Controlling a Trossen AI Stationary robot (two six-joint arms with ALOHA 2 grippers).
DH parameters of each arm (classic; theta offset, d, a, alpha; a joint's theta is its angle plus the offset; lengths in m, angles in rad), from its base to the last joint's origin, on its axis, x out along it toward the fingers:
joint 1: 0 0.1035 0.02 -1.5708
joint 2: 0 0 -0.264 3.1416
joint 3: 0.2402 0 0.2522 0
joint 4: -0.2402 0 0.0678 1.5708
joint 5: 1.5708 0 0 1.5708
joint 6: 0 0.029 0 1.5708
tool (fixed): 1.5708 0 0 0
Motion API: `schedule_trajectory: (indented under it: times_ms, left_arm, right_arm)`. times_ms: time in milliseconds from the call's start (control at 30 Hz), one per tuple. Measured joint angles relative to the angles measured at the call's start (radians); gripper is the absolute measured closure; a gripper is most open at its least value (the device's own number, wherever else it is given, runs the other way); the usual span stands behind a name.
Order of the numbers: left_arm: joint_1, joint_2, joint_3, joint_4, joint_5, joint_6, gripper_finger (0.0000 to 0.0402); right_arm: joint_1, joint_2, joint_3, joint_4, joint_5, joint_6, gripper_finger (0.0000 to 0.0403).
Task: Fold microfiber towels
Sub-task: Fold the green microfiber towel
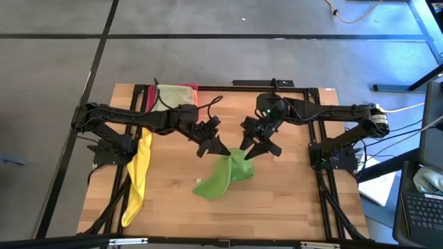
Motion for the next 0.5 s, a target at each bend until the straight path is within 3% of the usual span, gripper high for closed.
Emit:
schedule_trajectory:
  times_ms: [133,500]
  left_arm:
    - [0.032,0.0,0.0,0.021,0.009,0.016,0.0401]
    - [0.112,0.0,0.0,0.014,0.207,0.037,0.0401]
  right_arm:
    - [-0.011,0.002,0.0,0.022,-0.091,0.069,0.0197]
    - [-0.013,0.003,0.0,0.101,-0.049,0.172,0.0197]
